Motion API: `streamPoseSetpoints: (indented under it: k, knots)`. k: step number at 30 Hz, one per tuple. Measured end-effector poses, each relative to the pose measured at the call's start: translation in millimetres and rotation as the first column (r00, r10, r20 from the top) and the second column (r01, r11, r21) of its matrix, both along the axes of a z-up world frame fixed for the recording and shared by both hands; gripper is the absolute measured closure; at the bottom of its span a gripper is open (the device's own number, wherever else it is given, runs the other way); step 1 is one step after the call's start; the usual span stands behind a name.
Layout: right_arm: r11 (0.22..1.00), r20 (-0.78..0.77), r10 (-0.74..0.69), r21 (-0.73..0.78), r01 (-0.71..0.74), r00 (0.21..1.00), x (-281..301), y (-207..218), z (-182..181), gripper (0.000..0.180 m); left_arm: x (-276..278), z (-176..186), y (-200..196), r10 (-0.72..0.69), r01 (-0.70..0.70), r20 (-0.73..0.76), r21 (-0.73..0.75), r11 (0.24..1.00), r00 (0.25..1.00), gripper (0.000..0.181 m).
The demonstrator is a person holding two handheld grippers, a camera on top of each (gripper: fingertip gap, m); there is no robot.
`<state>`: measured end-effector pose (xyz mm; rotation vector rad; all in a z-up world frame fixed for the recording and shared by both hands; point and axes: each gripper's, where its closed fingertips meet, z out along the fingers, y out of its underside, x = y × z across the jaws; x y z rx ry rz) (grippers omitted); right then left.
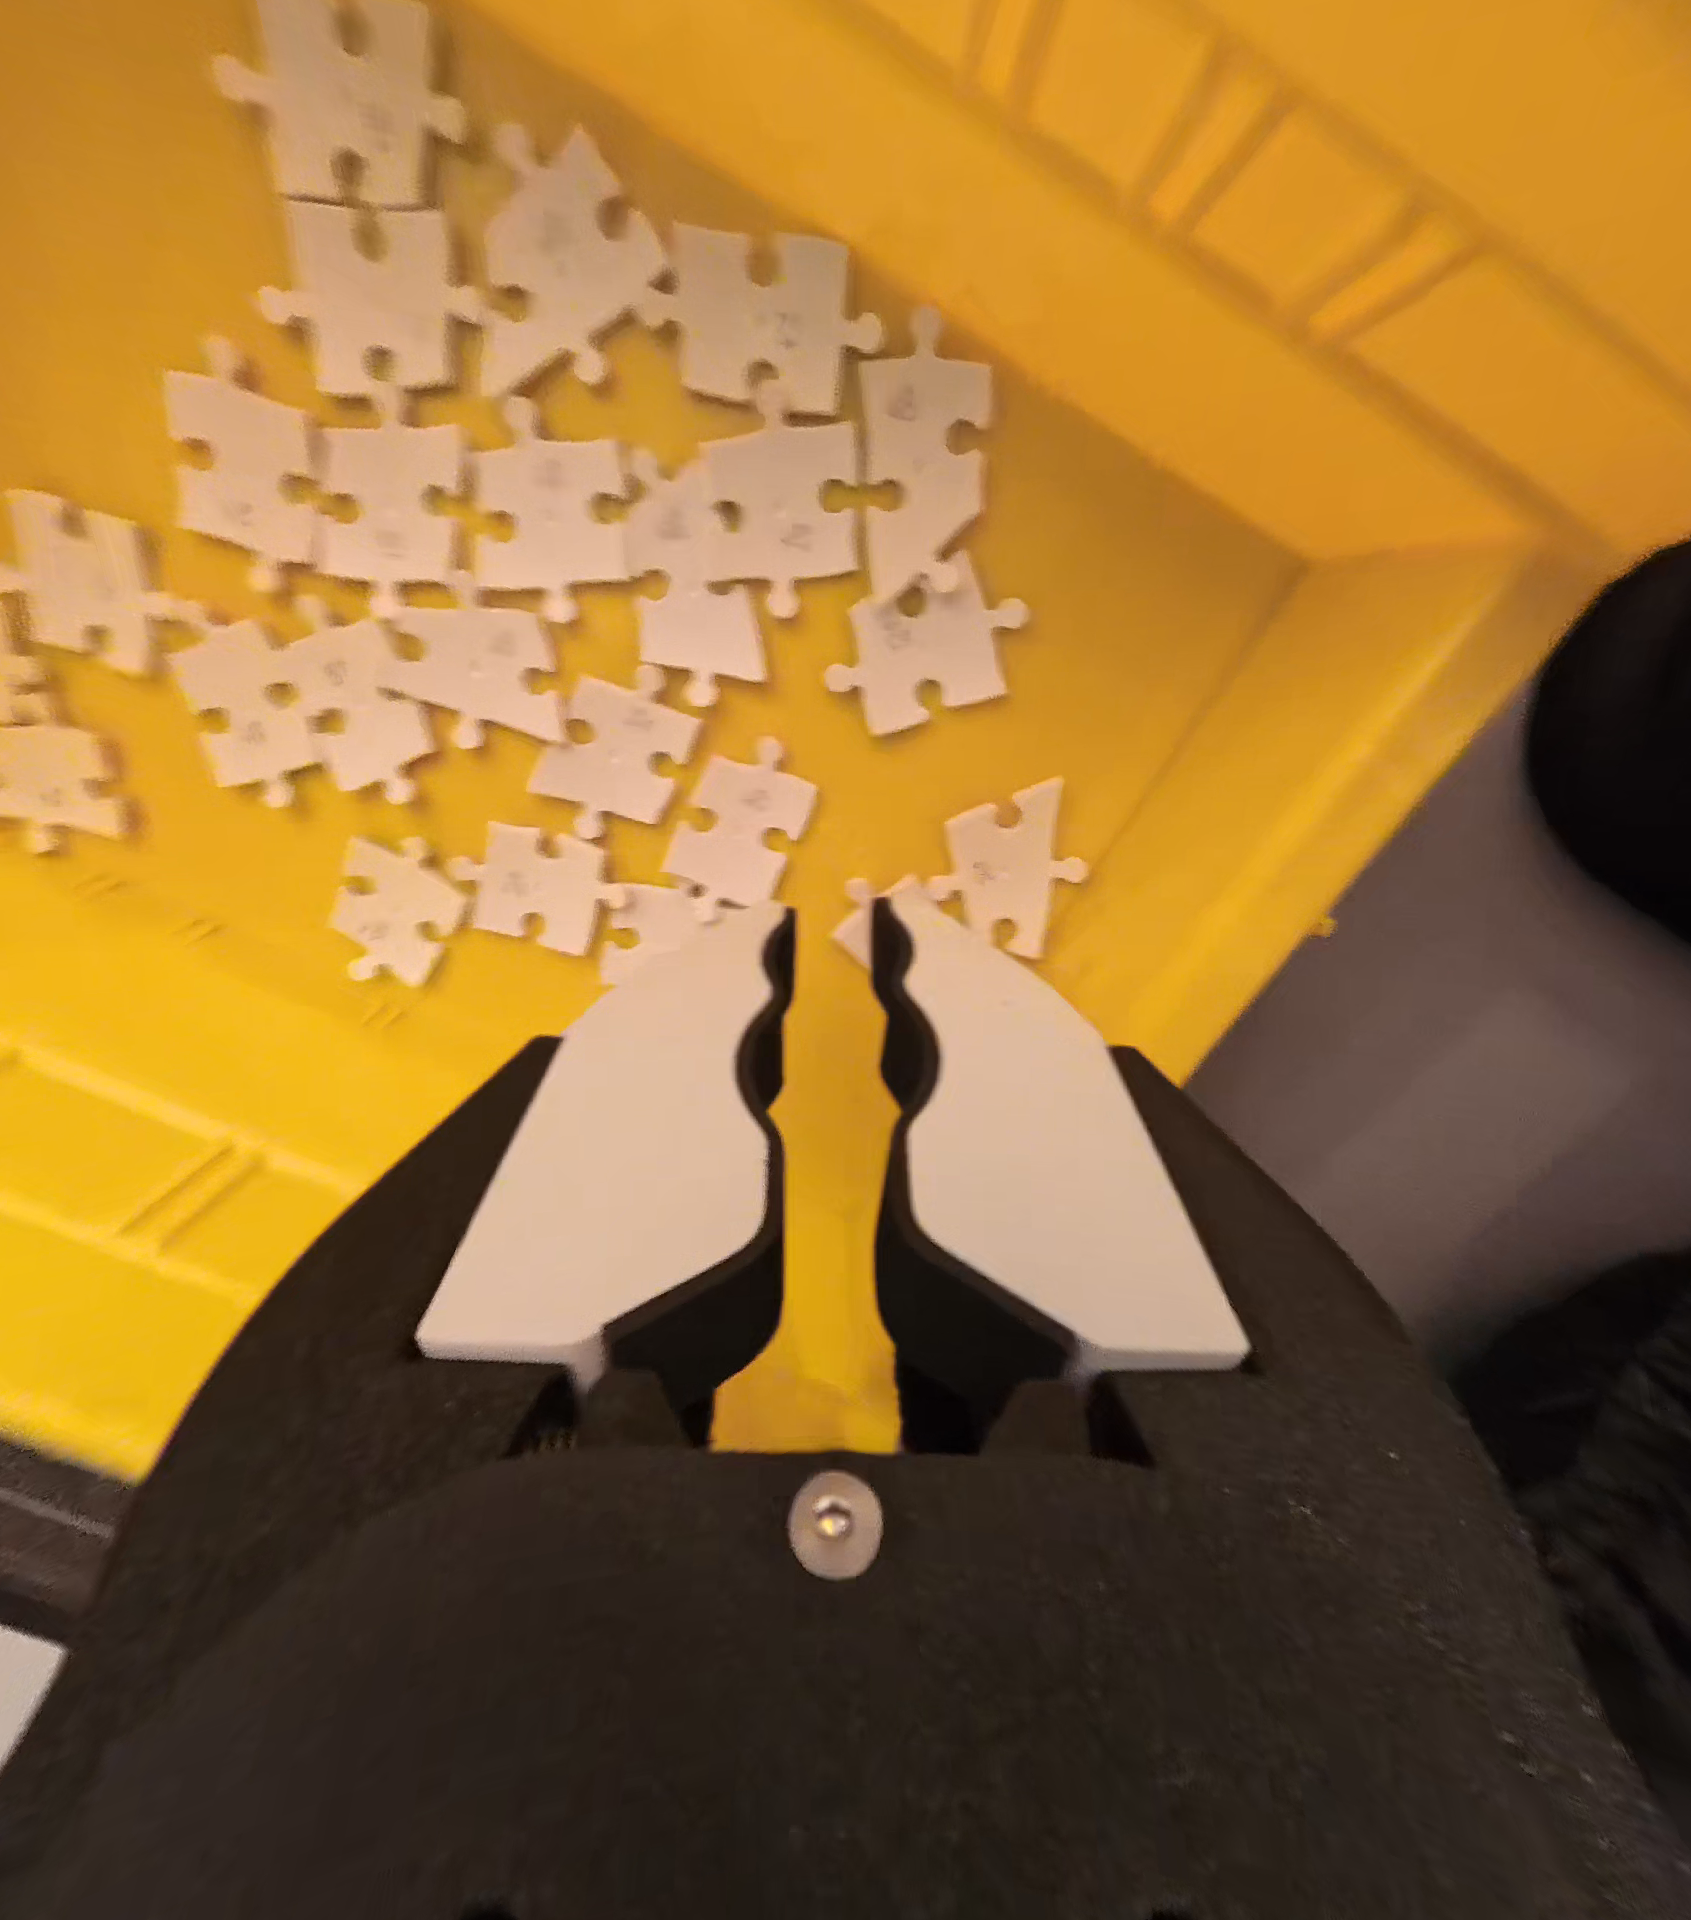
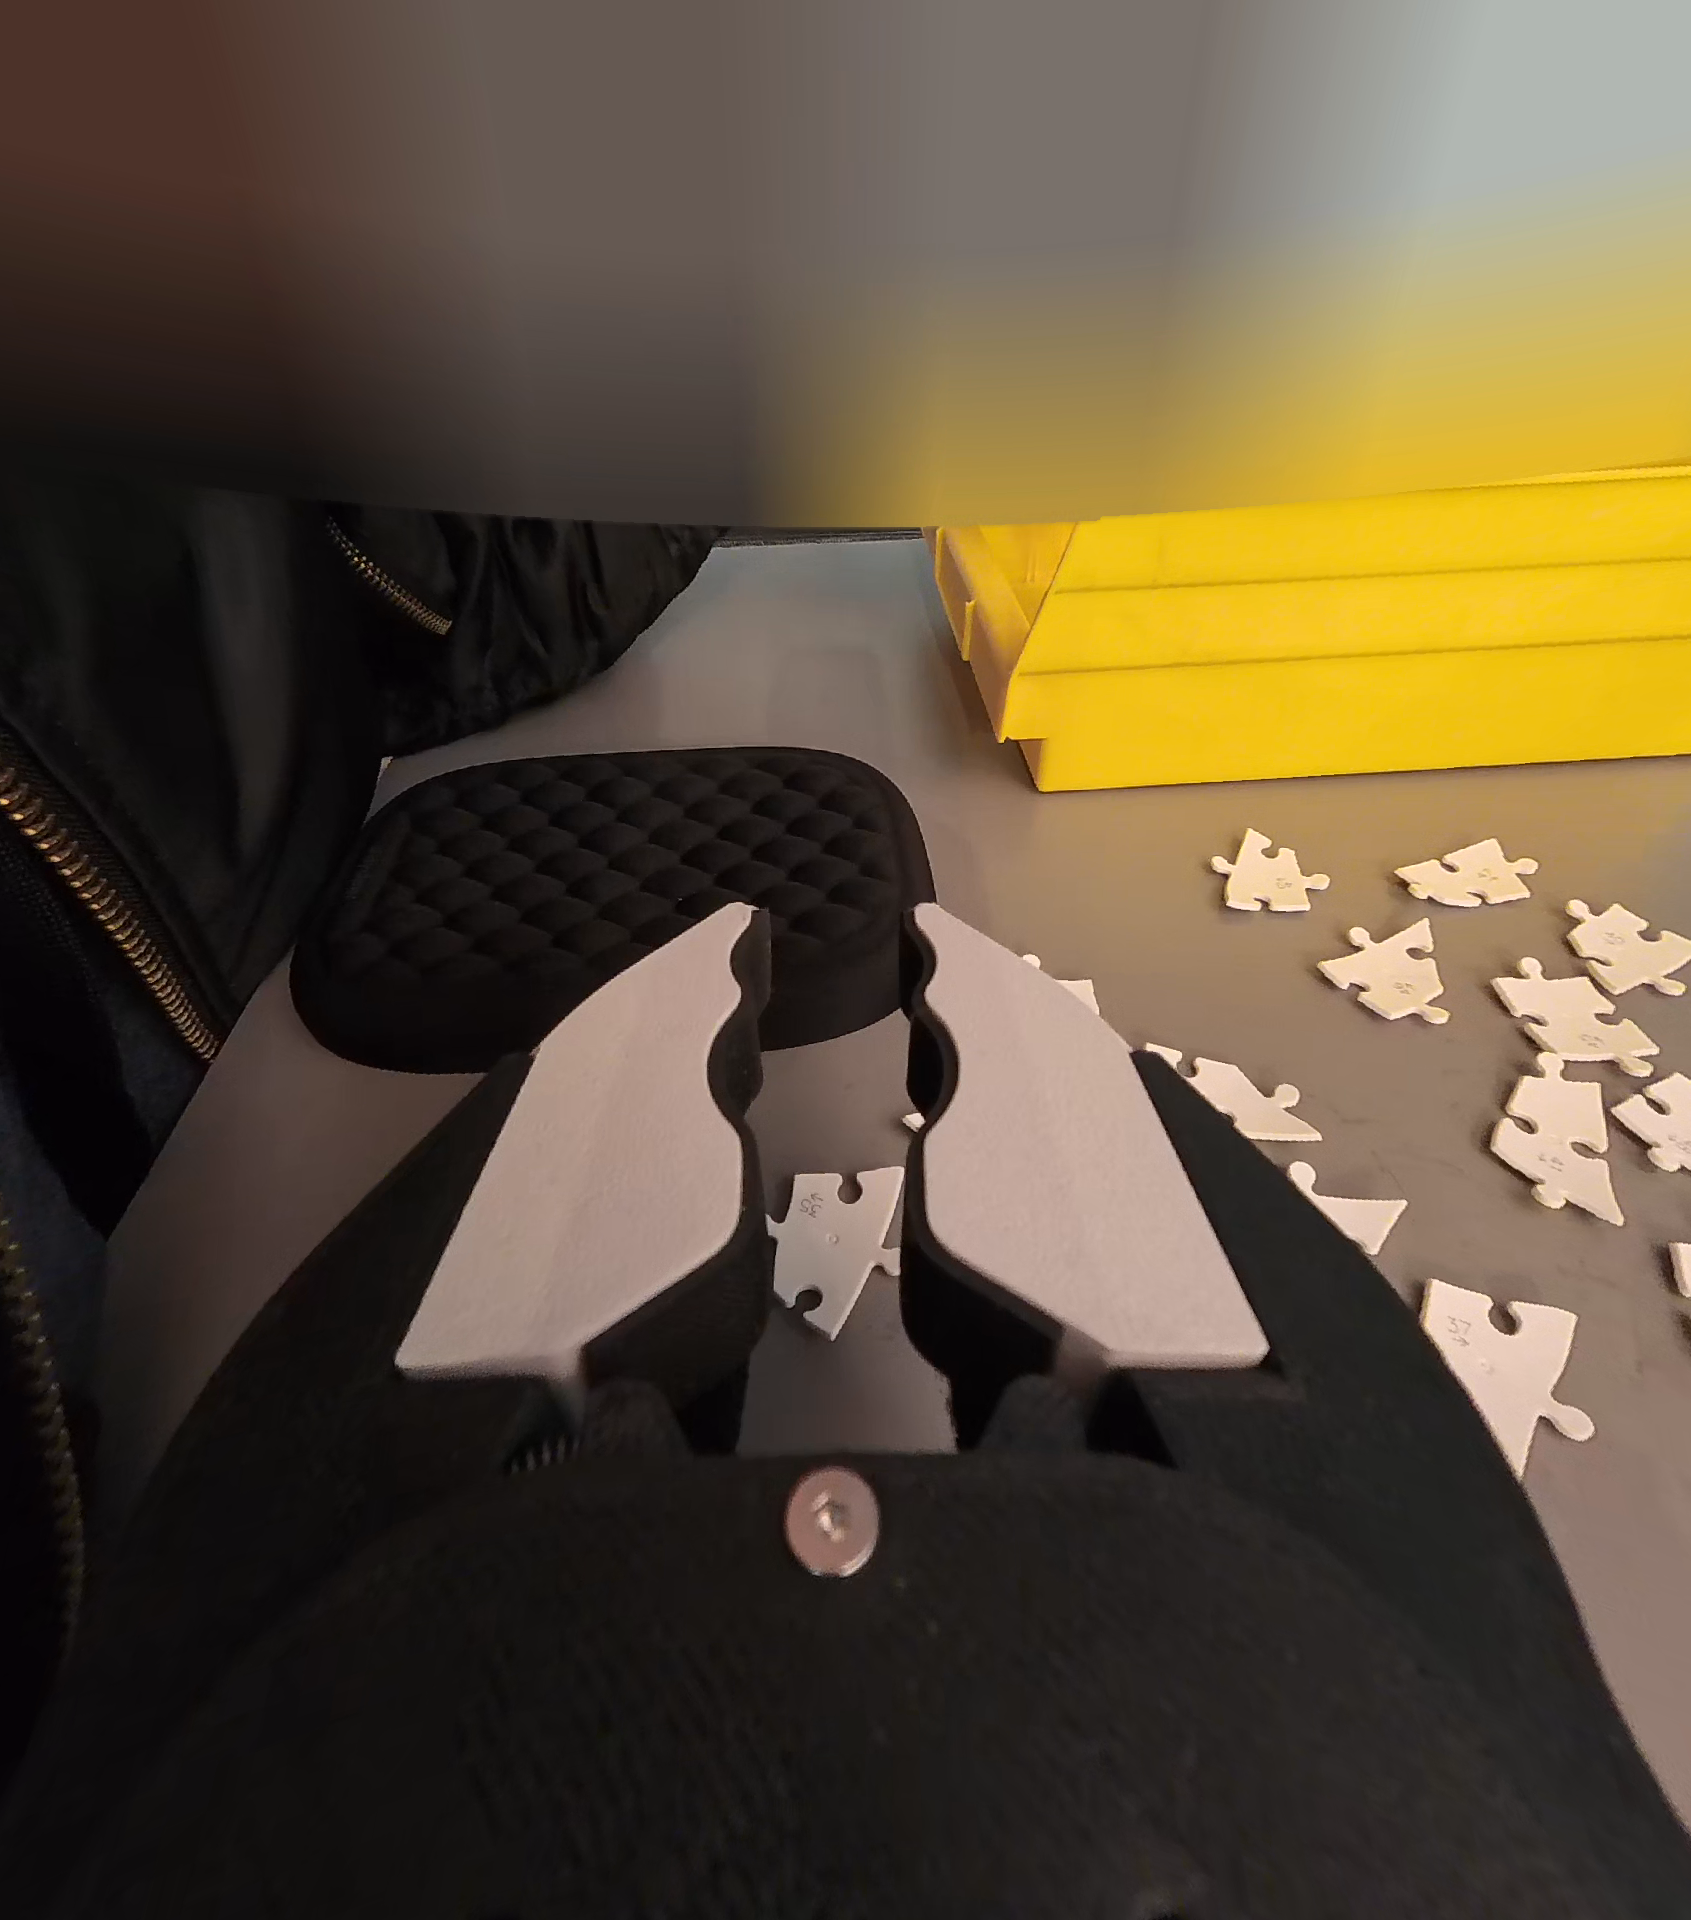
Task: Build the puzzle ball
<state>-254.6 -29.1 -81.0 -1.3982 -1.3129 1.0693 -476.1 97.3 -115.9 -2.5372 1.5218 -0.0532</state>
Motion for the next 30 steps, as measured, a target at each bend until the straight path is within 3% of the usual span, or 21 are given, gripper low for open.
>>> streamPoseSetpoints:
  k: [6,16,21,26,30]
  knots:
    - [1.000,-0.001,-0.001,-0.002,0.001,1.000,0.2,0.0,0.4,0.155,16.8,-22.3,-12.7,-0.052,0.048,-0.033,-0.127,0.991,0.998,0.140]
    - [1.000,-0.009,0.001,0.000,-0.001,1.000,0.8,-0.6,2.5,0.155,11.8,-35.1,-9.6,-0.049,0.030,-0.143,-0.137,0.990,0.989,0.148]
    - [1.000,-0.013,0.005,0.004,-0.005,1.000,0.8,-1.5,3.4,0.155,9.2,-33.4,5.2,-0.037,0.027,-0.171,-0.061,0.998,0.985,0.147]
    - [1.000,-0.012,0.007,0.002,-0.007,1.000,0.8,-2.0,3.4,0.155,0.1,-31.8,22.6,0.005,0.002,-0.209,0.031,1.000,0.978,0.164]
    - [1.000,-0.011,0.009,0.002,-0.009,1.000,0.9,-2.2,3.4,0.155,-1.2,-23.0,26.8,0.047,-0.039,-0.153,0.054,0.998,0.987,0.156]
